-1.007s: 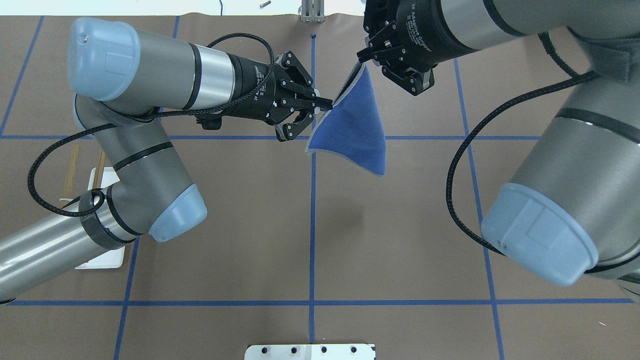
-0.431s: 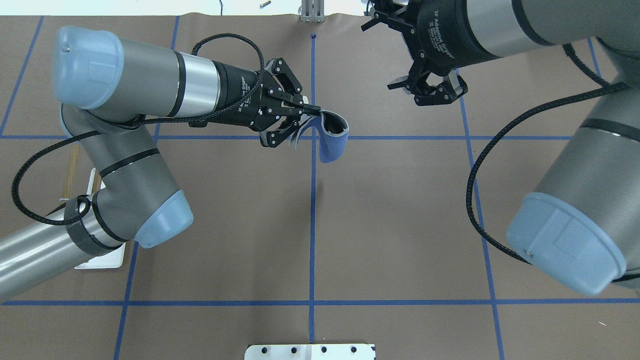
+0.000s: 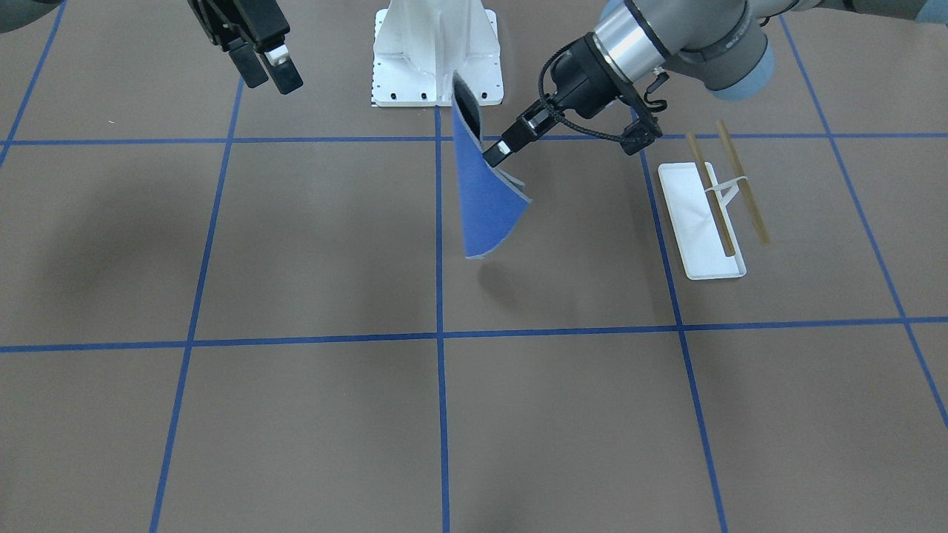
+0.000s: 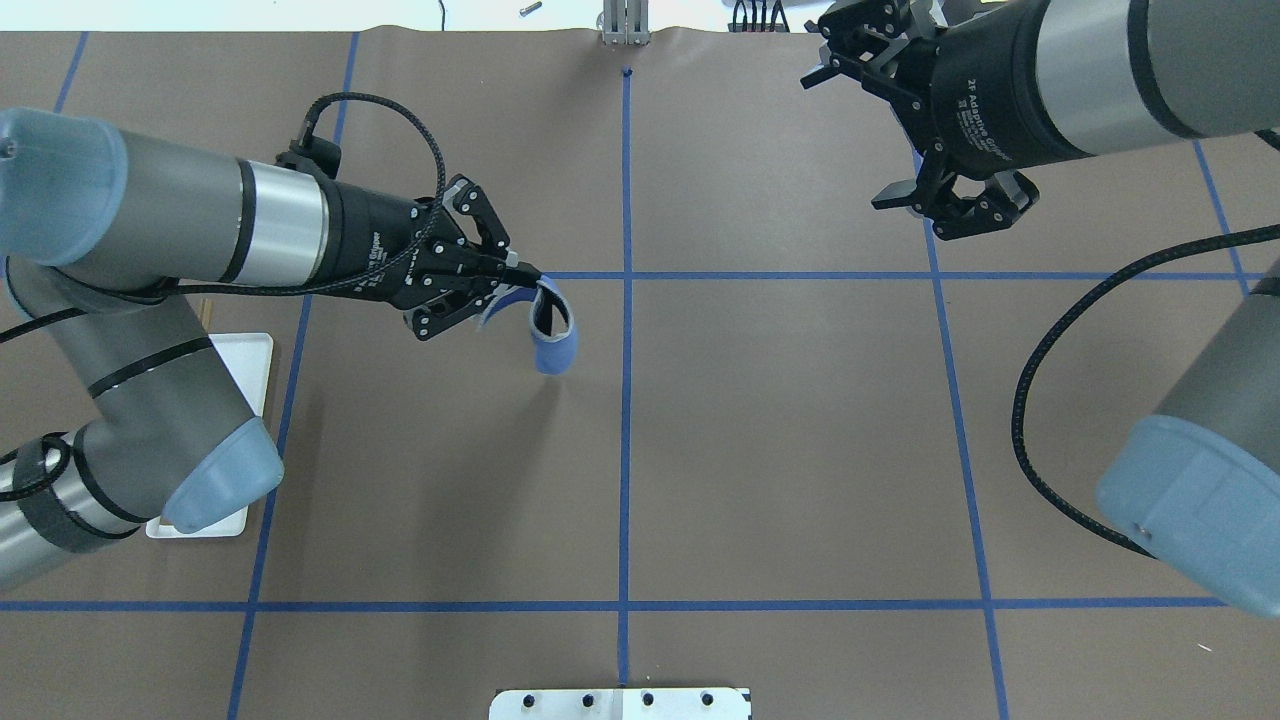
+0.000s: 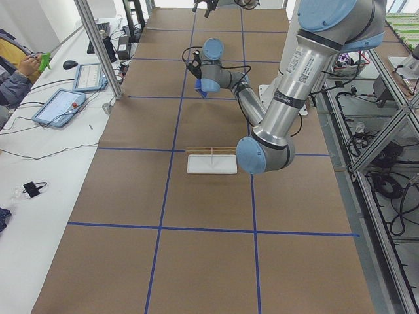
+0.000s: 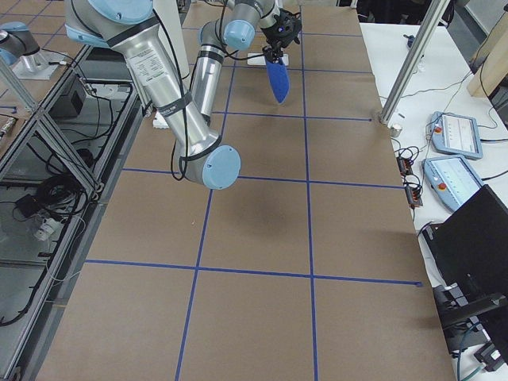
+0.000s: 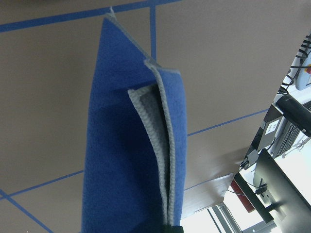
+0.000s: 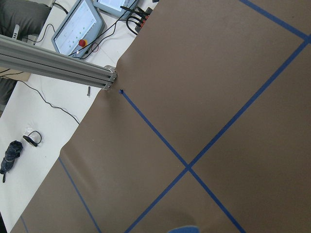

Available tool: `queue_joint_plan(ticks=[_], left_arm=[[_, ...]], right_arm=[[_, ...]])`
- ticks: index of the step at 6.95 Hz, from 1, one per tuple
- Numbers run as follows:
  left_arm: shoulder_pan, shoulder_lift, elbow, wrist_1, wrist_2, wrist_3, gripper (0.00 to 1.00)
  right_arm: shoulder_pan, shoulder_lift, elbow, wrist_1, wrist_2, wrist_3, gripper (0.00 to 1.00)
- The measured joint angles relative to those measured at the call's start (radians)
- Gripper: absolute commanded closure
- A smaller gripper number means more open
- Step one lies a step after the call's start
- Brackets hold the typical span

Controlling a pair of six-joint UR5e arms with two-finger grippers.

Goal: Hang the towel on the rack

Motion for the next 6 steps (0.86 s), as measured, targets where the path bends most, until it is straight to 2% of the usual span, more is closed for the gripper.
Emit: queue_joint_plan(ticks=[2, 3, 4, 6], left_arm=[[-0.104, 0.162, 0.005, -0.154, -0.146, 0.297, 1.00], [-0.181, 0.220, 0.042, -0.238, -0.255, 0.371, 1.00], [-0.267, 0.258, 0.097, -0.320, -0.371, 0.400, 1.00], [-0.408, 0.303, 0.269, -0.533, -0.549, 0.447, 1.00]], right_arm=[[0.001, -0.017, 0.000, 0.000, -0.001, -0.038, 0.00], [0.001, -0.023, -0.003, 0.001, -0.001, -0.048, 0.00], [0.002, -0.032, -0.005, 0.001, -0.002, -0.062, 0.00], [0.003, -0.060, -0.011, 0.007, -0.002, -0.124, 0.00]])
